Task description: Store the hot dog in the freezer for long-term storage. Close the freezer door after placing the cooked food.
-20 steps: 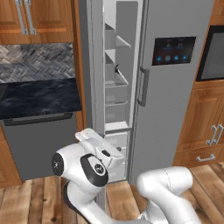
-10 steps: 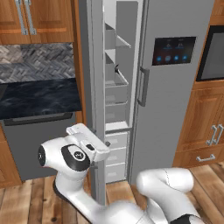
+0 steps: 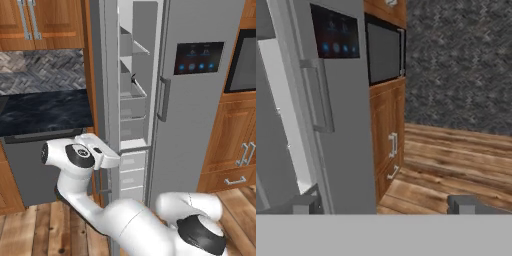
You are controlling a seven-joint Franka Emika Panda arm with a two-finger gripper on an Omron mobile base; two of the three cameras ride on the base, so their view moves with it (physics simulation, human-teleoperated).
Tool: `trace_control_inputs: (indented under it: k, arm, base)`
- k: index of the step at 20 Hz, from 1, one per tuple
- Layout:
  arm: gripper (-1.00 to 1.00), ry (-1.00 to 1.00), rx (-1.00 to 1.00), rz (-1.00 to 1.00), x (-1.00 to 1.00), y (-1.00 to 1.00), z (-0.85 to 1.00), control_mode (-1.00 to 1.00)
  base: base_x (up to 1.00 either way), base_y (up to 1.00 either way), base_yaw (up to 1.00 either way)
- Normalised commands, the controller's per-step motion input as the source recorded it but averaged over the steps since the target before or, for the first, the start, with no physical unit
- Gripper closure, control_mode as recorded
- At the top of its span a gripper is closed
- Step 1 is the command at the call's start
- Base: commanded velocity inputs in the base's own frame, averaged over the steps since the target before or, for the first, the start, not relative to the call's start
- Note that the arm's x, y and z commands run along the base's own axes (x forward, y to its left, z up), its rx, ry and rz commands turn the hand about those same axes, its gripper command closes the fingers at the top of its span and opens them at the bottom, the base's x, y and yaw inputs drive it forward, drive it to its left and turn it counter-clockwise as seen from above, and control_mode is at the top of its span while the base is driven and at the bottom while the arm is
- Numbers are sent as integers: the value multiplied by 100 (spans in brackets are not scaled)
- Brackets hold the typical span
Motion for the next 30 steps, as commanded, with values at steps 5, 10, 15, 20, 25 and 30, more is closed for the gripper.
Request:
trace_control_inputs:
  k: [5, 10, 15, 20, 25, 30]
  arm:
    - [-100, 11, -1, -2, 43, 5, 0, -100]
    - [-100, 10, -2, -1, 47, 1, 0, -100]
    - [-100, 11, -5, 0, 54, 6, 0, -100]
    - [-100, 10, -3, 0, 52, 1, 0, -100]
    - [-100, 8, -2, 0, 49, 0, 0, -100]
    - [-100, 6, -1, 0, 42, 0, 0, -100]
  base:
    - [0, 0, 0]
    - [0, 0, 0]
    - [0, 0, 0]
    - [0, 0, 0]
    - [0, 0, 0]
    - [0, 0, 0]
